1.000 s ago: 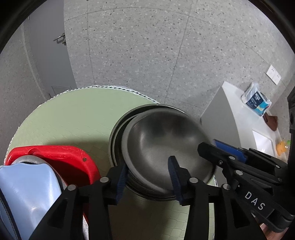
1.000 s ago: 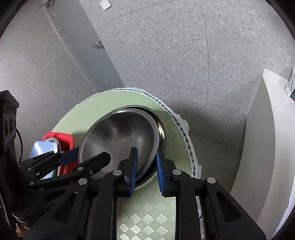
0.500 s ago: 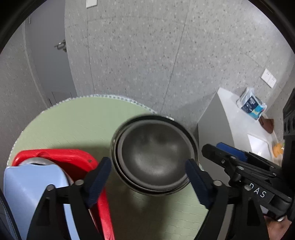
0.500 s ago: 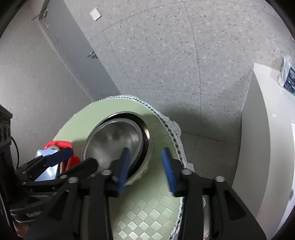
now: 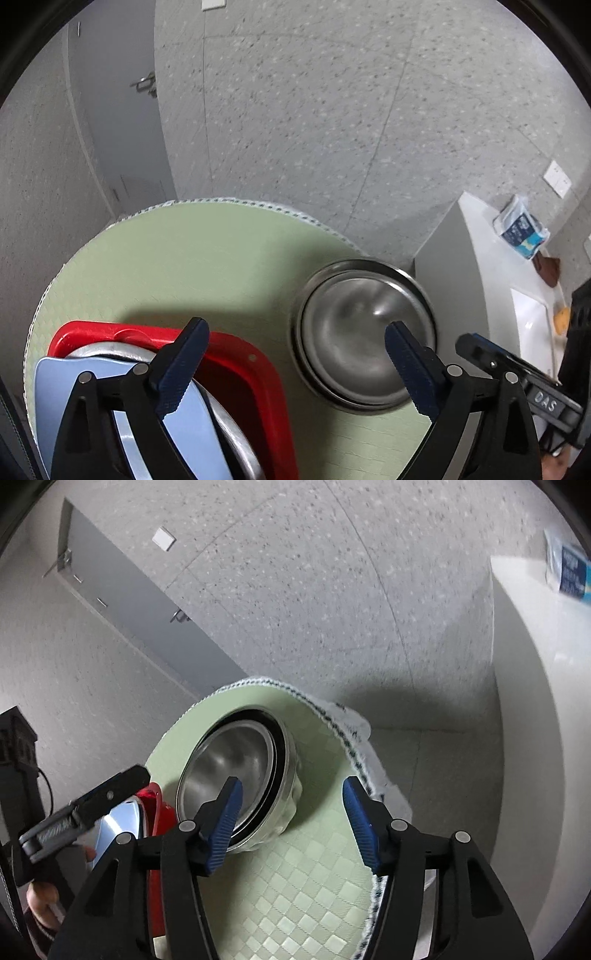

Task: Organize plates and bowls
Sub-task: 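Lift the nested steel bowls with both grippers and tilt them toward the basin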

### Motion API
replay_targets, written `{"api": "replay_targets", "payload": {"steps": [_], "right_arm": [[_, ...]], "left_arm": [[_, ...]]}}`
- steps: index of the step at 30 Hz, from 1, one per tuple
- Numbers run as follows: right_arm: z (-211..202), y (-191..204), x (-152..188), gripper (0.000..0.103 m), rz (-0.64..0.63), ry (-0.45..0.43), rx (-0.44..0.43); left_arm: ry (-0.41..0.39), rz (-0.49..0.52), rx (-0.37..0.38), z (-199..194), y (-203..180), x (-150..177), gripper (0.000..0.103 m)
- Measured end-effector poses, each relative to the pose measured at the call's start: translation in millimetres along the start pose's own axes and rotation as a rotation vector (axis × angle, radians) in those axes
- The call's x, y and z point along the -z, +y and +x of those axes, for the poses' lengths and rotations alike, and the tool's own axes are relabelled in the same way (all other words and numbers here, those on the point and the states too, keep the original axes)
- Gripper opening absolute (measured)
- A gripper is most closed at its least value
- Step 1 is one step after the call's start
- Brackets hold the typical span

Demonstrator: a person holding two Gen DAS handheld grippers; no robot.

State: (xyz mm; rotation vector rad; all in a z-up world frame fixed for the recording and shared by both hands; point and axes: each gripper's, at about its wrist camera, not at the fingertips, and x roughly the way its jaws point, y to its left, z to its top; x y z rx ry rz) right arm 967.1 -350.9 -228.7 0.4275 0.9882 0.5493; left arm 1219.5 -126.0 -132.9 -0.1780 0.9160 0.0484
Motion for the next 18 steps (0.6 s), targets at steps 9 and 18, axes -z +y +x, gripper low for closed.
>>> {"api": "replay_targets", "payload": {"steps": [9, 18], "right_arm": [[34.0, 0.3, 4.5, 0.062, 0.034, 0.078, -0.04], [62.1, 1.8, 5.5, 0.062, 0.035, 0.138, -0.094]], "left_arm": [[0.079, 0.057, -0.023, 35.4, -0.8, -16.6, 0.094], [0.142, 0.116, -0.027, 79.5, -18.0, -33.9, 0.077]]}}
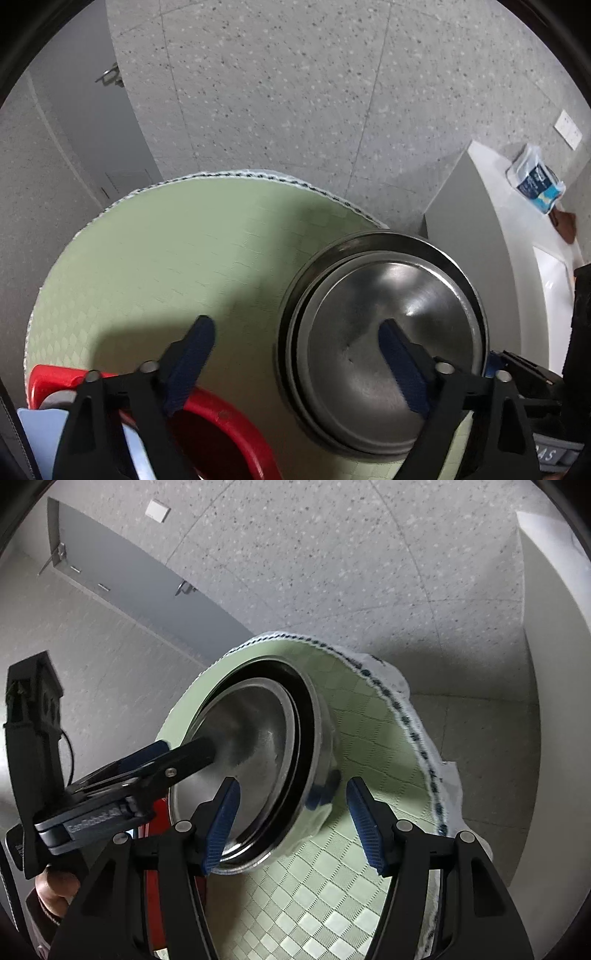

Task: Organize plates and bowls
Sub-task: 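Lift the nested steel bowls with both grippers and tilt them toward the basin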

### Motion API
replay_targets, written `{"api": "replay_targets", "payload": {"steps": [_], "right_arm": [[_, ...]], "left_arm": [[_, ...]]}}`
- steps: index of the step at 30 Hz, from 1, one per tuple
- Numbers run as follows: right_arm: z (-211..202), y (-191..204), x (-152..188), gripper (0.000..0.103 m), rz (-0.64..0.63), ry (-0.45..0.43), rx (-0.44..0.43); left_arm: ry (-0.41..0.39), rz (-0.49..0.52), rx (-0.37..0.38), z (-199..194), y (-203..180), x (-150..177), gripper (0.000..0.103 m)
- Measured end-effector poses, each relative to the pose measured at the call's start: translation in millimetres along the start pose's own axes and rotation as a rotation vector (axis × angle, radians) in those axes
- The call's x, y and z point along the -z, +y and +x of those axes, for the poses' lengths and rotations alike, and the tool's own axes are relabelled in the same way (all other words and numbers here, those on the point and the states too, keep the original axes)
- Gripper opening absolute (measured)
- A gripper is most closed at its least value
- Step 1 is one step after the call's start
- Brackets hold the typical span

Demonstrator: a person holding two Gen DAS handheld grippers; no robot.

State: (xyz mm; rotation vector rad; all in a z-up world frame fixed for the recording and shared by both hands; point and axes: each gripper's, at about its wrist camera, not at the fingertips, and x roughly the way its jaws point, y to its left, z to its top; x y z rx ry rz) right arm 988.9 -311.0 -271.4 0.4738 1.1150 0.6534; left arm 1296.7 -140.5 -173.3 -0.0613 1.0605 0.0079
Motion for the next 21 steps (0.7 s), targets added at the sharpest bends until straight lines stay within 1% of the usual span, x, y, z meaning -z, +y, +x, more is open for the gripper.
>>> {"api": "replay_targets", "payload": {"steps": [1, 2, 3, 4, 6, 7, 9, 11, 15, 18, 21], "right_arm": [[2.1, -0.4, -0.4, 0.061, 0.0, 0.006, -0.008], [4.6, -1.7, -0.6, 0.059, -0.001, 0.014, -0.017], [6.9, -2.7, -0.8, 0.058, -0.002, 0.021, -0.022], [8.4, -5.8, -0.9, 0.057, 0.004, 0.025, -0.038], [9.4, -9.5, -1.3, 0.054, 0.011, 0.029, -0.052], [10.2, -10.9, -2.3, 0.053, 0.017, 0.03, -0.058], [10.9, -12.9, -3.6, 0.049, 0.021, 0.03, -0.058], [10.6, -13.2, -3.3, 0.048, 0.021, 0.029, -0.055], [11.2, -12.4, -4.3, 0.046, 0.021, 0.025, -0.046], [8.8, -13.0, -4.5, 0.044, 0.022, 0.015, -0.023], [4.3, -14.4, -4.6, 0.042, 0.026, 0.001, -0.009]], "left_arm": [[0.006, 0.001, 0.009, 4.0, -1.4, -2.6, 0.076], [0.001, 0.01, -0.006, 6.5, -3.1, -4.8, 0.075], [0.003, 0.018, -0.007, 8.7, -4.6, -6.4, 0.067], [0.011, 0.022, 0.009, 12.0, -5.8, -6.9, 0.057], [0.024, 0.027, 0.012, 19.5, -8.8, -10.0, 0.048], [0.021, 0.043, -0.01, 22.2, -11.5, -11.4, 0.045], [0.01, 0.057, -0.012, 21.8, -16.4, -10.2, 0.041], [0.002, 0.044, -0.015, 21.2, -17.7, -9.2, 0.041], [-0.027, 0.023, -0.01, 12.1, -18.5, -1.6, 0.033], [-0.056, 0.001, 0.03, 0.0, -17.1, 4.2, 0.032], [-0.08, 0.014, 0.037, -10.1, -20.6, 11.7, 0.032]]}}
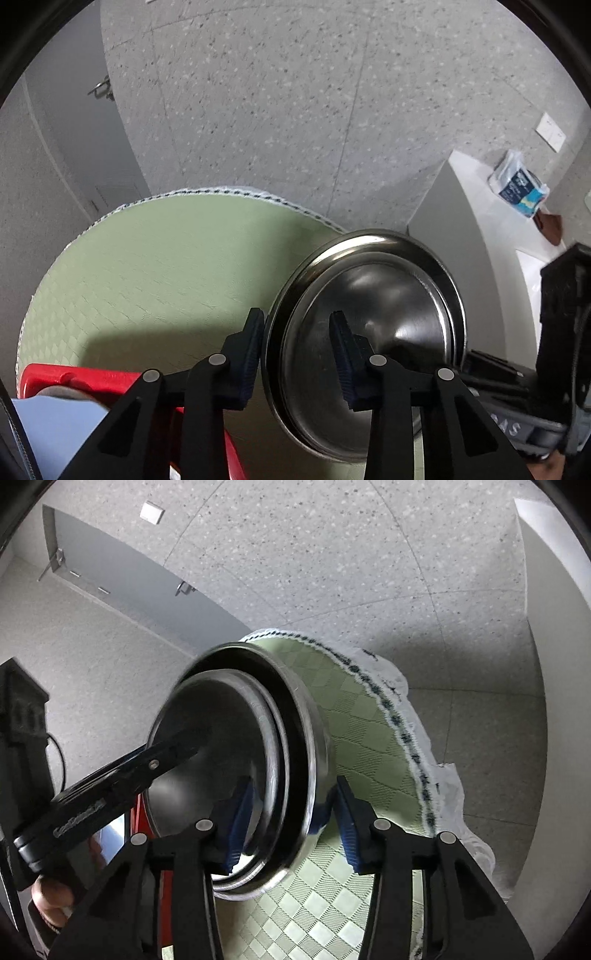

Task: Organize plates and bowls
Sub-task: 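Lift the nested steel bowls with both grippers and tilt them toward the basin, then lower the nested steel bowls onto the blue plate in the red basin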

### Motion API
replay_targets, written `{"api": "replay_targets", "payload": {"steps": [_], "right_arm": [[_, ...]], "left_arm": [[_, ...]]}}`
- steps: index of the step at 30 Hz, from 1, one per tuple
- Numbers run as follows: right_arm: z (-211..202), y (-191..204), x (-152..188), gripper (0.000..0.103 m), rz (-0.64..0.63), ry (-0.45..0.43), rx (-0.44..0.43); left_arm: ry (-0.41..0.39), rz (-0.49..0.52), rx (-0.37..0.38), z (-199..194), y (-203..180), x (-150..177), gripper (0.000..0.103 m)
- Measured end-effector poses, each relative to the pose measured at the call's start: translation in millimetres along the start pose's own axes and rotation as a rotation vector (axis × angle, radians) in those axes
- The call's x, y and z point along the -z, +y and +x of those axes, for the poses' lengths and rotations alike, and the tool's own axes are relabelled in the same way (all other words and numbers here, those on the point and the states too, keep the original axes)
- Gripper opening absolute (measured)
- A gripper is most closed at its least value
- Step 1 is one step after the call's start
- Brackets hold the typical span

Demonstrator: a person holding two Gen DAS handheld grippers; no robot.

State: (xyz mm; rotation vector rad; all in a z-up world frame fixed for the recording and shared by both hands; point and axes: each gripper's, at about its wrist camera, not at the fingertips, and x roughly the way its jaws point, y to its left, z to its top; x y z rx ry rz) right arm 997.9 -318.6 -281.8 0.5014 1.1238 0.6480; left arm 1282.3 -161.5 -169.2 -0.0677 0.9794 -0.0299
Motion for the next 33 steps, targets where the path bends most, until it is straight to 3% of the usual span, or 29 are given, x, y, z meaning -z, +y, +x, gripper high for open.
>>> {"api": "replay_targets", "payload": {"steps": [9, 15, 21, 27, 33], "right_arm": [[-35.3, 20.1, 4.0, 0.039, -0.013, -0.101, 0.046], [-62.8, 66.0, 17.7, 0.039, -0.055, -0.183, 0.078], [-73.0, 127.9, 36.1, 0.039, -0.121, -0.229, 0.08], [-62.1, 182.9, 60.2, 0.039, -0.183, -0.227, 0.072], [-35.2, 211.6, 88.4, 0.039, -0.204, -0.173, 0.053]], "left_arm": [[-0.063, 0.008, 0.066, -47.3, 7.1, 25.7, 0.032], [-0.139, -0.003, 0.105, -102.4, 31.8, 53.5, 0.032], [-0.215, -0.045, 0.112, -165.1, 79.5, 96.4, 0.032], [-0.241, -0.091, 0.083, -212.4, 125.9, 146.6, 0.032], [-0.231, -0.13, 0.043, -248.9, 160.4, 198.0, 0.032]]}}
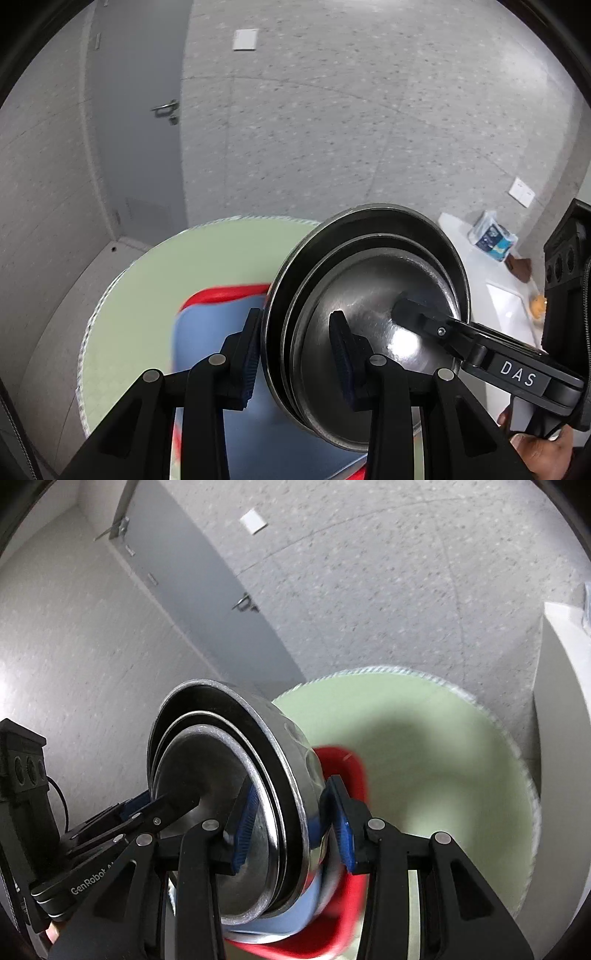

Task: Organize plates and bowls
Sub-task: 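Lower the nested steel bowls onto the blue plate in the red basin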

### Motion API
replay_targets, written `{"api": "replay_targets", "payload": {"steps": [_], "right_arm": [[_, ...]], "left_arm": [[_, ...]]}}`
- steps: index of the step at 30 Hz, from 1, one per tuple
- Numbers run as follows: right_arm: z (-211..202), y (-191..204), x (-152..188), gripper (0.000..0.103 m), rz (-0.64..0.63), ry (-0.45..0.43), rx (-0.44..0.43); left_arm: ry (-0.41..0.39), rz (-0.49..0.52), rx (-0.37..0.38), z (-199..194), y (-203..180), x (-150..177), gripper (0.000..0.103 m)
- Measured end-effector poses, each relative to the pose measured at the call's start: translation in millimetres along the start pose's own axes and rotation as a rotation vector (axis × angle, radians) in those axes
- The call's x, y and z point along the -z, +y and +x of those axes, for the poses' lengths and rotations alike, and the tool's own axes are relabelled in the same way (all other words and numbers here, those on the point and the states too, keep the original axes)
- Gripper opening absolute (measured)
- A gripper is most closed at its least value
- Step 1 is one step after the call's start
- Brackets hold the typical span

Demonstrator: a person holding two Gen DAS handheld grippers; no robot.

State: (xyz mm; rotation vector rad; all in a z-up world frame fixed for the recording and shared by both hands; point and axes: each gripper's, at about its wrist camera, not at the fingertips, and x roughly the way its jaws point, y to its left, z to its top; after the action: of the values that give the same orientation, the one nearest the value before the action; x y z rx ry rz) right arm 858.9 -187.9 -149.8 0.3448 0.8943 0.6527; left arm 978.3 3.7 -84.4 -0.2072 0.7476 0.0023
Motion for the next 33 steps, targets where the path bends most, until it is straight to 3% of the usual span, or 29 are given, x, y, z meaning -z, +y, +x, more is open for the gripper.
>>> {"api": "replay_targets", "payload": {"steps": [5, 15, 24, 33], "right_arm": [[21.4, 15.1, 19.0, 0.039, -0.005, 0.059, -0.002], [43.6, 21.5, 38.4, 0.039, -0.01, 0.137, 0.03], [47.6, 22.3, 43.8, 0.039, -0.021, 0.173, 0.069], [56.0, 27.1, 49.4, 0.041, -0.059, 0.186, 0.147]], "left_arm": [[0.036, -0.021, -0.025, -17.3, 14.9, 21.1, 0.032], [0.102, -0.037, -0.029, -14.4, 29.2, 24.2, 0.032], [0.14, -0.027, -0.039, 18.3, 20.7, 0.6, 0.032], [0.162, -0.037, -0.055, 42.1, 9.5, -2.7, 0.034]]}}
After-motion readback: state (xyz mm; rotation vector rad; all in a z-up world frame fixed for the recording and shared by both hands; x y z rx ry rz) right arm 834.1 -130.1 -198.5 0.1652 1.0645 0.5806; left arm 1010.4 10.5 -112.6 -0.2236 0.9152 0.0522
